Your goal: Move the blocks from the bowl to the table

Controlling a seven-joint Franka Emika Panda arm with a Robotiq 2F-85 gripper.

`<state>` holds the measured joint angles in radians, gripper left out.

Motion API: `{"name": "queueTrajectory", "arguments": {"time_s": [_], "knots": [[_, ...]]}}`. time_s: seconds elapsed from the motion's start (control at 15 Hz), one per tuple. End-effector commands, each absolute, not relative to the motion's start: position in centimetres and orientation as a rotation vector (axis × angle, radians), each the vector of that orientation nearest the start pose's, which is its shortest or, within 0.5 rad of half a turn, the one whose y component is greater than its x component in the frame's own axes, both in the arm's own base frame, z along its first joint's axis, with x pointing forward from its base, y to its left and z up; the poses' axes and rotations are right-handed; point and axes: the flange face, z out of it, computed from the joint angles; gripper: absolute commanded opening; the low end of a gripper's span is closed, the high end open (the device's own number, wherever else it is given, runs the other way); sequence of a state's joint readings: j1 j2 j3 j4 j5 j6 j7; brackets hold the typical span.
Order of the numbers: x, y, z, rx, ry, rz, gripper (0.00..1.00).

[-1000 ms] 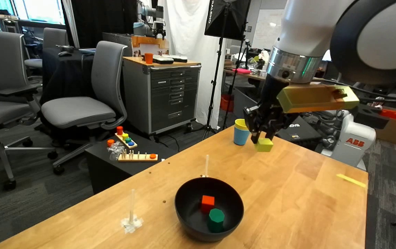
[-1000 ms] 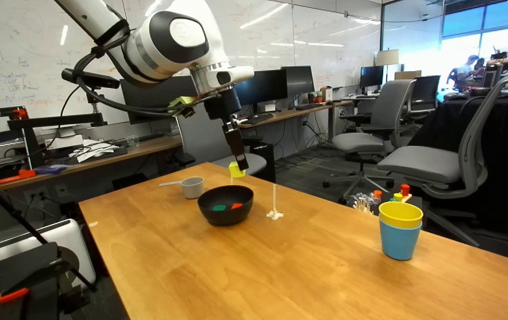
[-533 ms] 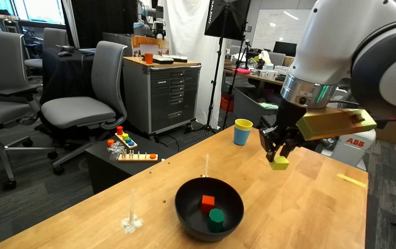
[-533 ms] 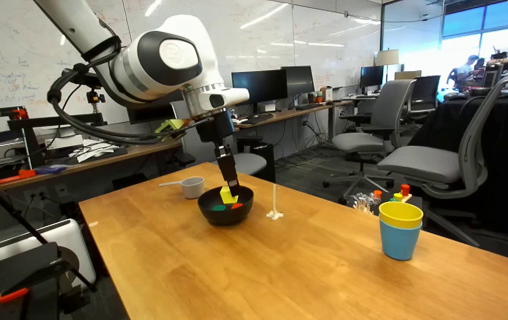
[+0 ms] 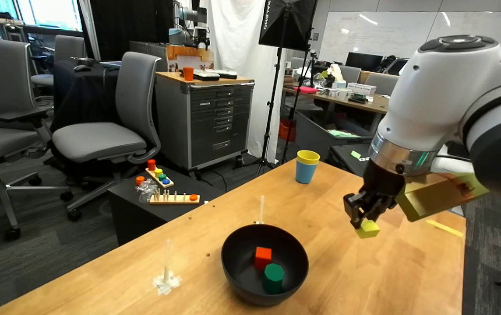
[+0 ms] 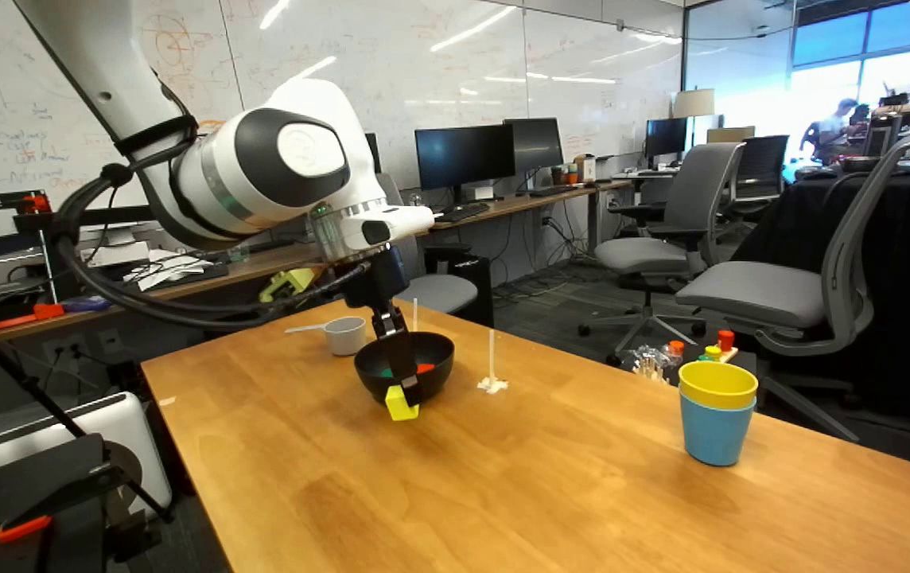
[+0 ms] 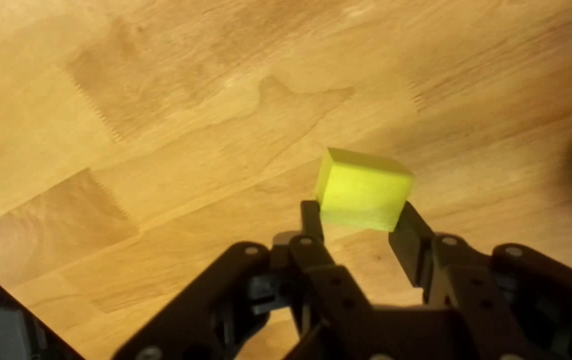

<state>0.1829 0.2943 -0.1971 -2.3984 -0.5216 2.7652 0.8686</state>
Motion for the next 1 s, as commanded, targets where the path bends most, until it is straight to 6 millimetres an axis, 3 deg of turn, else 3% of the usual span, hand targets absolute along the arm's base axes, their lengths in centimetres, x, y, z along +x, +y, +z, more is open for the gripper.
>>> {"name": "queueTrajectory", "arguments": {"time_s": [0.0, 0.53, 0.93], "knots": [[49.6, 0.3, 17.3, -3.299, 0.648, -0.315, 0.15], [48.1, 0.0, 11.0, -3.31, 0.762, -0.312, 0.15], [48.3, 0.5, 10.6, -3.306, 0.784, -0.334, 0.16]]}}
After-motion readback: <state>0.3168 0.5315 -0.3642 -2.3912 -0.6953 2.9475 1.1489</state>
